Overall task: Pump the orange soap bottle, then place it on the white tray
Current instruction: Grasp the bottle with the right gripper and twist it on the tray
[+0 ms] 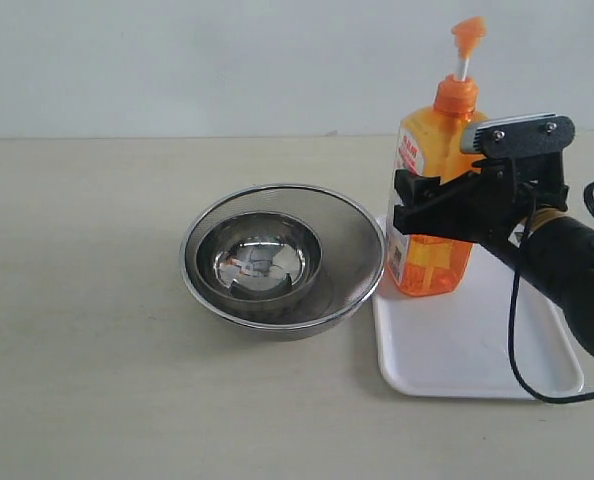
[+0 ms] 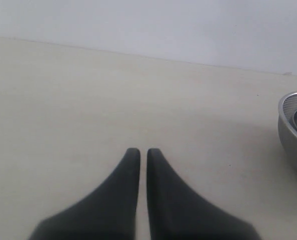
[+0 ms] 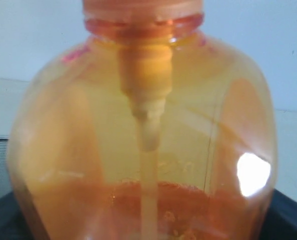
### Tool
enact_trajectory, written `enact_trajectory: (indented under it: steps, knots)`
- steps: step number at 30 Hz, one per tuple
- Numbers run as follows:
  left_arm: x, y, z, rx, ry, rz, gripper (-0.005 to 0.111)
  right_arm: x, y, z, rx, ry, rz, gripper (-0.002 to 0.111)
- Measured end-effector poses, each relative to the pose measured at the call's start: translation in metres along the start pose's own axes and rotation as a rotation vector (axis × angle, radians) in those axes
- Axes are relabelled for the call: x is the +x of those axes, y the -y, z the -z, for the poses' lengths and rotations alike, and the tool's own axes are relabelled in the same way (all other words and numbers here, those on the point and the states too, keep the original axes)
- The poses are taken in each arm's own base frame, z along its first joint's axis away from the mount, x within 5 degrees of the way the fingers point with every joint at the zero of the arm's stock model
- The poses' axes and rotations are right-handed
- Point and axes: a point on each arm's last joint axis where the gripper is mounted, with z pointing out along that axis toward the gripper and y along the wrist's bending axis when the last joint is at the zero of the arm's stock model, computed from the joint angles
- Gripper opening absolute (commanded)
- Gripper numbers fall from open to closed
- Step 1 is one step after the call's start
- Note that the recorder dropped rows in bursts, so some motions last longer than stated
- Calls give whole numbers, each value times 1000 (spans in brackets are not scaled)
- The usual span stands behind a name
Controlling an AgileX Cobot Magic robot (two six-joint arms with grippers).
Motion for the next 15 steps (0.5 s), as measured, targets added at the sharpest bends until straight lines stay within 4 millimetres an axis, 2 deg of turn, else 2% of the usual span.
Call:
enact_trajectory:
  steps: [15]
  knots:
    - [0, 0, 0, 0, 0, 0, 5, 13, 2, 26, -6, 80, 28, 0]
